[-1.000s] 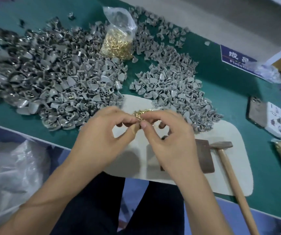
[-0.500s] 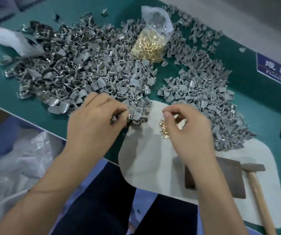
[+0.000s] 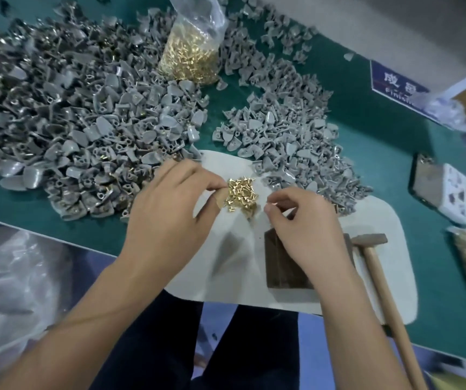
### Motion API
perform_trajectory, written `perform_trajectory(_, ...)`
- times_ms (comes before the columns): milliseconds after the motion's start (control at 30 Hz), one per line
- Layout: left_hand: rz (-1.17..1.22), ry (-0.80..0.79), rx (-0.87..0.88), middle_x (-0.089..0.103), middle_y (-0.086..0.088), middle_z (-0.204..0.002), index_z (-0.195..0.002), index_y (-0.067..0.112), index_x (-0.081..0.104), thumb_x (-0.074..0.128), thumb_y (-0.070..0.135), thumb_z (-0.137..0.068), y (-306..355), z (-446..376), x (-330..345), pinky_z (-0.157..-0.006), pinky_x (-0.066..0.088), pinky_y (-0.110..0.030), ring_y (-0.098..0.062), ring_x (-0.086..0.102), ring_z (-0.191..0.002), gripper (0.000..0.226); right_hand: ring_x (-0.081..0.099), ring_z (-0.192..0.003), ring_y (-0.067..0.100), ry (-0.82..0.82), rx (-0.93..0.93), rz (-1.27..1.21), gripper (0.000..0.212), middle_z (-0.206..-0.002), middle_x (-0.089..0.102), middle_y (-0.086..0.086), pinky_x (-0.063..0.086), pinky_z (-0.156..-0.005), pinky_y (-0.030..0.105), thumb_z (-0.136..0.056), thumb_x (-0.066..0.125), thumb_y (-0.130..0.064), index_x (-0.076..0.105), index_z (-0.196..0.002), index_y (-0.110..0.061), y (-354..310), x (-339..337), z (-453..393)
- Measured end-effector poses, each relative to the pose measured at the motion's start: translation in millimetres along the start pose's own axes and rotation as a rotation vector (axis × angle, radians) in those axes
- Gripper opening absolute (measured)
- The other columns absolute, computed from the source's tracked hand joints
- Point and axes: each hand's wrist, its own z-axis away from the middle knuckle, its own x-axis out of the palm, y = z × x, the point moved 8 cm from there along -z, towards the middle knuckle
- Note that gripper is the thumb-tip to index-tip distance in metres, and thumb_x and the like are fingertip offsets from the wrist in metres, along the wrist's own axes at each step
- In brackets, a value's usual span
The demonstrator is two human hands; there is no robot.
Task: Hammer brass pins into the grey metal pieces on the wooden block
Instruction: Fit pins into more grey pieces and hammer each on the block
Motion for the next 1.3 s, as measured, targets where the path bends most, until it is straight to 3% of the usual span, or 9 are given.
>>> perform_trajectory(167,-0.001,-0.066,0.002,0.058,0.017,-0.094,-0.097,0.027,0.07,0.063,0.034,-0.095,4,4,11,-0.068,0.037,-0.024,-0.01,0.049,-0.093,0.01,0.065,-0.081,0.005,0.054,0.028,0.003,0.018,-0.092,0.074,-0.01,0.057,-0.078,0.027,-0.091,0.071,-0.014,0.079,-0.104,-0.024,10,-11,-18)
perform_trajectory(300,-0.007,-0.086,-0.007,0.059,0.015,-0.093,-0.097,0.024,0.071,0.064,0.032,-0.094,4,8,18,-0.07,0.041,-0.027,-0.011,0.05,-0.093,0.01,0.069,-0.088,0.009,0.002,0.014,0.025,0.011,-0.095,0.077,-0.01,0.058,-0.089,0.037,-0.089,0.079,-0.023,0.082,-0.099,-0.024,9,-5,-23)
perform_trajectory(433,-0.008,-0.112,0.003,0.059,0.014,-0.093,-0.096,0.025,0.071,0.064,0.033,-0.094,12,9,26,-0.071,0.035,-0.023,-0.012,0.05,-0.092,0.011,0.067,-0.089,0.01,-0.012,-0.005,0.105,0.009,-0.09,0.072,-0.02,0.058,-0.081,0.036,-0.091,0.074,-0.031,0.079,-0.097,-0.035,9,-4,-24)
perform_trajectory(533,-0.021,-0.124,0.005,0.059,0.015,-0.092,-0.095,0.026,0.072,0.064,0.034,-0.094,15,8,29,-0.072,0.036,-0.023,-0.012,0.049,-0.091,0.011,0.067,-0.092,0.012,-0.039,-0.017,0.128,0.016,-0.092,0.072,-0.019,0.057,-0.081,0.035,-0.091,0.07,-0.032,0.075,-0.104,-0.04,11,-2,-25)
perform_trajectory(667,-0.032,-0.092,-0.048,0.059,0.018,-0.091,-0.094,0.031,0.07,0.065,0.035,-0.094,14,5,26,-0.073,0.037,-0.024,-0.01,0.052,-0.092,0.007,0.069,-0.093,0.015,-0.008,-0.087,0.181,0.01,-0.094,0.075,-0.017,0.057,-0.077,0.033,-0.09,0.073,-0.041,0.078,-0.098,-0.042,3,-1,-28)
perform_trajectory(800,-0.045,-0.096,-0.044,0.06,0.018,-0.093,-0.095,0.031,0.069,0.064,0.037,-0.093,18,-1,29,-0.072,0.032,-0.022,-0.009,0.051,-0.093,0.008,0.069,-0.092,0.019,-0.001,-0.2,0.215,0.013,-0.095,0.075,-0.012,0.053,-0.072,0.031,-0.092,0.071,-0.038,0.076,-0.104,-0.04,-8,2,-31)
perform_trajectory(900,-0.054,-0.111,-0.059,0.06,0.018,-0.093,-0.094,0.034,0.068,0.064,0.038,-0.093,20,-4,34,-0.07,0.03,-0.023,-0.008,0.048,-0.092,0.006,0.067,-0.089,0.019,-0.029,-0.288,0.275,0.014,-0.096,0.072,-0.013,0.04,-0.065,0.028,-0.094,0.069,-0.036,0.074,-0.104,-0.043,-15,4,-32)
perform_trajectory(1200,-0.124,-0.153,-0.054,0.059,0.017,-0.09,-0.092,0.035,0.068,0.062,0.037,-0.093,16,-14,50,-0.07,0.033,-0.029,-0.01,0.049,-0.092,0.006,0.066,-0.1,0.019,-0.013,-0.363,0.303,0.021,-0.11,0.069,-0.012,0.033,-0.067,0.03,-0.093,0.061,-0.027,0.071,-0.107,-0.038,-21,-1,-28)
perform_trajectory(1300,-0.166,-0.11,-0.03,0.061,0.012,-0.092,-0.095,0.029,0.07,0.065,0.034,-0.093,10,-13,51,-0.075,0.038,-0.031,-0.015,0.05,-0.093,0.008,0.062,-0.093,0.015,-0.06,-0.362,0.279,0.015,-0.103,0.064,-0.013,0.027,-0.059,0.028,-0.091,0.06,-0.025,0.069,-0.095,-0.036,-19,1,-29)
